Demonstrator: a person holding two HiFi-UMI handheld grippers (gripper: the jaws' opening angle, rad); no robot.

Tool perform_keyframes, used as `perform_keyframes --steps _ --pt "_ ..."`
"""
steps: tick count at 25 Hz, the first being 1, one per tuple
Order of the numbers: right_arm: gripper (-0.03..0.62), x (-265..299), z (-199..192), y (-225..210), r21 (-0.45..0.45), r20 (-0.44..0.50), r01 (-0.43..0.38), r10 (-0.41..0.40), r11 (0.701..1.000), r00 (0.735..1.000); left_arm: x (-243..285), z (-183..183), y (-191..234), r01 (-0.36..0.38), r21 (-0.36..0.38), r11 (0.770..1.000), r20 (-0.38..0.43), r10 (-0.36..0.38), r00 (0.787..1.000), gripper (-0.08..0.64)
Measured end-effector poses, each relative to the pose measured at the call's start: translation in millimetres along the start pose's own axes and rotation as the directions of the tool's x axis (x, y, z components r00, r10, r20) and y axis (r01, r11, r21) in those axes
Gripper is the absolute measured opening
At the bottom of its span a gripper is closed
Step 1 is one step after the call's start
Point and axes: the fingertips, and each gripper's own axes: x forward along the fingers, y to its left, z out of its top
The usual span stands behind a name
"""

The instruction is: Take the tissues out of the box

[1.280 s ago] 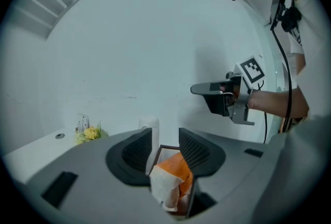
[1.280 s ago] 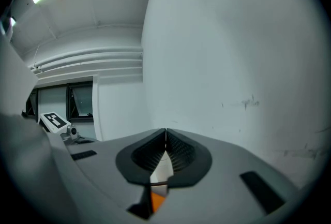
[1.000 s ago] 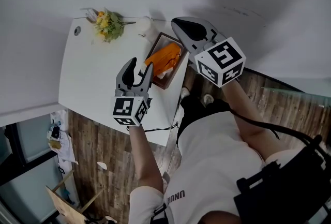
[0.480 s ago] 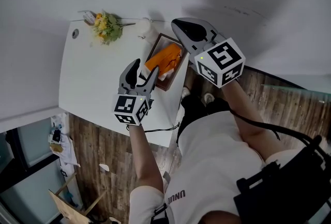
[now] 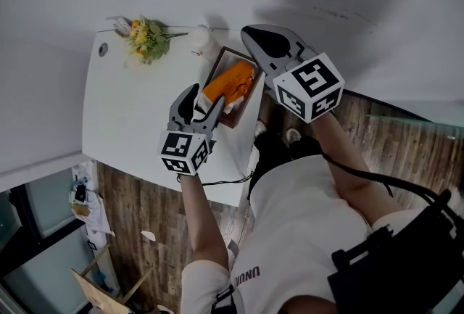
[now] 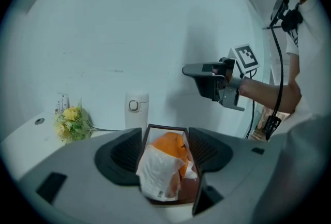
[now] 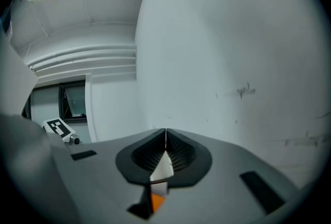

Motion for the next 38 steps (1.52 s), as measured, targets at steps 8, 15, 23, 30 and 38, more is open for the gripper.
perform_keyframes --steps 8,15,23,30,38 --pt "0.02 -1 -2 -2 0.003 -0.003 0.008 -0.008 1.0 1.0 5 -9 -3 0.015 0.016 1.0 -0.044 -0.014 0.999 0.282" --pt "0.02 -1 -2 -3 0.004 -0.006 0.01 -0.01 1.0 1.0 6 -14 -4 0.018 0.029 0.999 -0.067 -0.016 0.998 0.282" --pt "0.02 -1 -4 -1 0.004 -0.012 0.01 -0.01 1.0 1.0 7 -19 -3 0.023 0.038 0.999 -0.087 -0.02 0.996 0.282" --pt "0.02 -4 -5 -5 0.005 -0.014 0.022 -0.022 1.0 1.0 9 -22 -2 0.031 0.028 0.999 -0.092 -0.028 0.995 0.282" --pt "0.02 -5 -5 -7 0.002 -0.015 0.025 -0.025 1.0 1.0 10 -24 -2 0.037 0.022 0.999 -0.1 -0.034 0.994 0.282"
